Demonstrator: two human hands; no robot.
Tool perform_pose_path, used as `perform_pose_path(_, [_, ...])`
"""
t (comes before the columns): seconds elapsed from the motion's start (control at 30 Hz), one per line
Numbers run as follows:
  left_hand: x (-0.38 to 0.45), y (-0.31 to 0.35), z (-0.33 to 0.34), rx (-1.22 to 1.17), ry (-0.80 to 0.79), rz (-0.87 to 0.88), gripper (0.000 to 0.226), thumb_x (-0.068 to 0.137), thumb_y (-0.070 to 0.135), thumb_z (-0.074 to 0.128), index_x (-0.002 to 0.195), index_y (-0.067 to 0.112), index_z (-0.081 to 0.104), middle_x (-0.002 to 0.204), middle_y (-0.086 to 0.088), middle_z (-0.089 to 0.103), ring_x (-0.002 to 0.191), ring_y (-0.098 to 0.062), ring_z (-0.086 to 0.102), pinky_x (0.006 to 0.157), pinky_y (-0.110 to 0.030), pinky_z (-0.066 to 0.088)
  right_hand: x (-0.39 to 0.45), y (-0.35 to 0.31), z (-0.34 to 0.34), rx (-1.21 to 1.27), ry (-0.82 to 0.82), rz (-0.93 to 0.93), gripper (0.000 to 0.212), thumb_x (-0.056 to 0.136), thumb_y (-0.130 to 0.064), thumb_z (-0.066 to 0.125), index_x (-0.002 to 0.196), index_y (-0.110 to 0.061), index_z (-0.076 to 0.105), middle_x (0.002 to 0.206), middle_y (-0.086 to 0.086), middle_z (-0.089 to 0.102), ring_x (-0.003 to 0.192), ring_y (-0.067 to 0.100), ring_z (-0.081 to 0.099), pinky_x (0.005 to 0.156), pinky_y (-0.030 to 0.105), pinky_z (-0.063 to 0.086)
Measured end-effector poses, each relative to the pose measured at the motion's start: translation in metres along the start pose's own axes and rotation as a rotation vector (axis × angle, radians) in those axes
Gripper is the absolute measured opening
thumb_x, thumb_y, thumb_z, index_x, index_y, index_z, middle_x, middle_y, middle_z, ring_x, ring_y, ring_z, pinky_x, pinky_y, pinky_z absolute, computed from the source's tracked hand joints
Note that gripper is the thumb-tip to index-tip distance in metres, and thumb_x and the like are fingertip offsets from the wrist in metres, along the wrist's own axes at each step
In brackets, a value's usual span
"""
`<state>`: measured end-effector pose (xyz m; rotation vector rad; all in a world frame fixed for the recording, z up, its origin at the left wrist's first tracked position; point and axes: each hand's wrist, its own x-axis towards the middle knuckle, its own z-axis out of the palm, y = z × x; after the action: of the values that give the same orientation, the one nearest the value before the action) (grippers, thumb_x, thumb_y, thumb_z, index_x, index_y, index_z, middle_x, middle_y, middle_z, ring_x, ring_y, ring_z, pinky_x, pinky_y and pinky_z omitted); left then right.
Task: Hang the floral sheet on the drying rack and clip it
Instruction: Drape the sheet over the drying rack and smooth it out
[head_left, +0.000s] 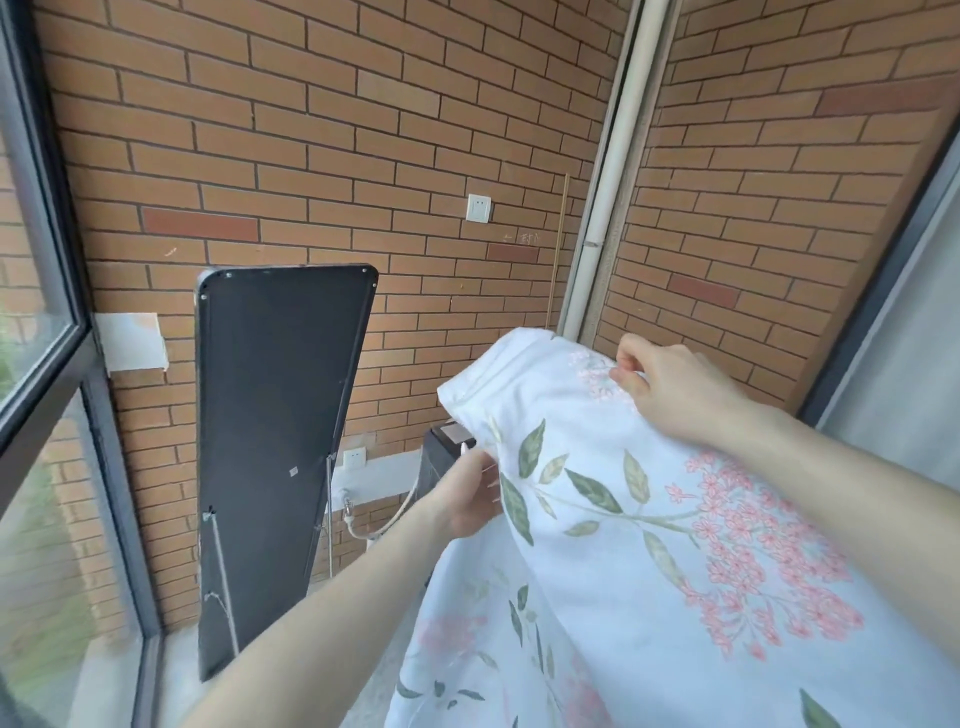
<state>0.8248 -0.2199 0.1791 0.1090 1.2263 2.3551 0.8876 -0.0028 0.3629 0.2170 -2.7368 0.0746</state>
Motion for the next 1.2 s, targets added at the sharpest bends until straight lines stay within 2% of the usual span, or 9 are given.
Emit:
perform_pose_path(0.17, [0.007, 0.033, -0.004, -0.369, -0.101, 0.093, 0.085, 0.092, 0.078, 0.046, 0.147, 0.014, 0.056, 0.148, -0.016, 0.057, 0.136, -0.039, 0.053, 0.12, -0.056, 0.031, 0.002, 0.009, 0.003, 0.009, -0.004, 0.015, 0.023, 0.105, -0.046, 0.044, 0.09, -0.03, 0.042, 0.077, -0.001, 0.058, 0.067, 0.024, 0.054, 0.059, 0.038, 0.041])
perform_pose_path(0.3, [0.008, 0.045, -0.012, -0.211, 0.061, 0.191, 0.032, 0.103, 0.043, 0.056, 0.115, 0.018, 0.071, 0.106, 0.002, 0.071, 0.1, -0.018, 0.068, 0.089, -0.034, 0.054, 0.003, 0.017, 0.003, 0.009, -0.015, 0.044, 0.022, 0.105, -0.05, 0.044, 0.092, -0.031, 0.042, 0.078, 0.002, 0.059, 0.065, 0.022, 0.055, 0.057, 0.037, 0.04])
perform_pose_path(0.43, [0.005, 0.055, -0.037, -0.319, 0.093, 0.285, 0.026, 0.103, 0.032, 0.057, 0.082, 0.02, 0.066, 0.128, 0.0, 0.069, 0.127, -0.03, 0.062, 0.11, -0.057, 0.043, 0.006, 0.019, 0.004, 0.058, -0.018, 0.057, 0.022, 0.104, -0.049, 0.045, 0.092, -0.031, 0.043, 0.082, 0.003, 0.063, 0.062, 0.025, 0.058, 0.056, 0.036, 0.044])
perform_pose_path(0.53, [0.008, 0.055, -0.055, -0.471, 0.159, 0.3, 0.021, 0.105, 0.025, 0.054, 0.088, 0.014, 0.059, 0.142, -0.01, 0.061, 0.13, -0.044, 0.056, 0.108, -0.071, 0.039, 0.009, 0.018, 0.007, 0.073, -0.02, 0.06, 0.022, 0.105, -0.045, 0.046, 0.09, -0.029, 0.043, 0.081, 0.005, 0.063, 0.061, 0.026, 0.057, 0.058, 0.038, 0.046])
perform_pose_path(0.67, [0.019, 0.019, -0.043, -0.313, 0.308, 0.059, 0.024, 0.106, 0.025, 0.052, 0.123, 0.009, 0.058, 0.137, -0.01, 0.056, 0.129, -0.042, 0.055, 0.108, -0.058, 0.046, 0.012, 0.015, 0.008, 0.086, -0.021, 0.047, 0.02, 0.105, -0.043, 0.047, 0.091, -0.028, 0.044, 0.076, 0.005, 0.064, 0.057, 0.027, 0.056, 0.061, 0.04, 0.049])
perform_pose_path(0.8, [0.035, -0.002, -0.019, -0.181, 0.163, -0.078, 0.033, 0.097, 0.039, 0.061, 0.109, 0.009, 0.067, 0.107, -0.008, 0.064, 0.098, -0.03, 0.063, 0.098, -0.042, 0.053, 0.014, 0.015, 0.011, 0.07, -0.019, 0.051, 0.02, 0.104, -0.045, 0.046, 0.091, -0.03, 0.043, 0.079, 0.006, 0.065, 0.059, 0.027, 0.058, 0.062, 0.04, 0.05])
perform_pose_path(0.93, [0.046, 0.014, 0.01, -0.342, -0.1, 0.041, 0.045, 0.093, 0.041, 0.059, 0.127, 0.013, 0.067, 0.142, -0.008, 0.058, 0.127, -0.035, 0.058, 0.115, -0.046, 0.039, 0.014, 0.021, 0.011, 0.092, -0.026, 0.065, 0.02, 0.103, -0.048, 0.045, 0.09, -0.033, 0.042, 0.093, 0.007, 0.071, 0.052, 0.025, 0.053, 0.059, 0.039, 0.05])
perform_pose_path(1.13, [0.044, 0.033, 0.021, -0.552, -0.238, 0.156, 0.073, 0.096, 0.069, 0.051, 0.139, 0.012, 0.065, 0.144, -0.018, 0.06, 0.13, -0.039, 0.06, 0.111, -0.054, 0.042, 0.011, 0.023, 0.008, 0.127, -0.029, 0.072, 0.02, 0.101, -0.051, 0.046, 0.09, -0.034, 0.044, 0.099, 0.008, 0.072, 0.06, 0.036, 0.061, 0.063, 0.044, 0.055])
perform_pose_path(1.2, [0.041, 0.039, 0.018, -0.49, -0.212, 0.196, 0.056, 0.1, 0.051, 0.055, 0.132, 0.008, 0.07, 0.138, -0.016, 0.064, 0.128, -0.037, 0.061, 0.114, -0.051, 0.041, 0.01, 0.023, 0.007, 0.142, -0.024, 0.077, 0.02, 0.101, -0.05, 0.047, 0.09, -0.034, 0.044, 0.1, 0.008, 0.073, 0.065, 0.038, 0.063, 0.063, 0.045, 0.055])
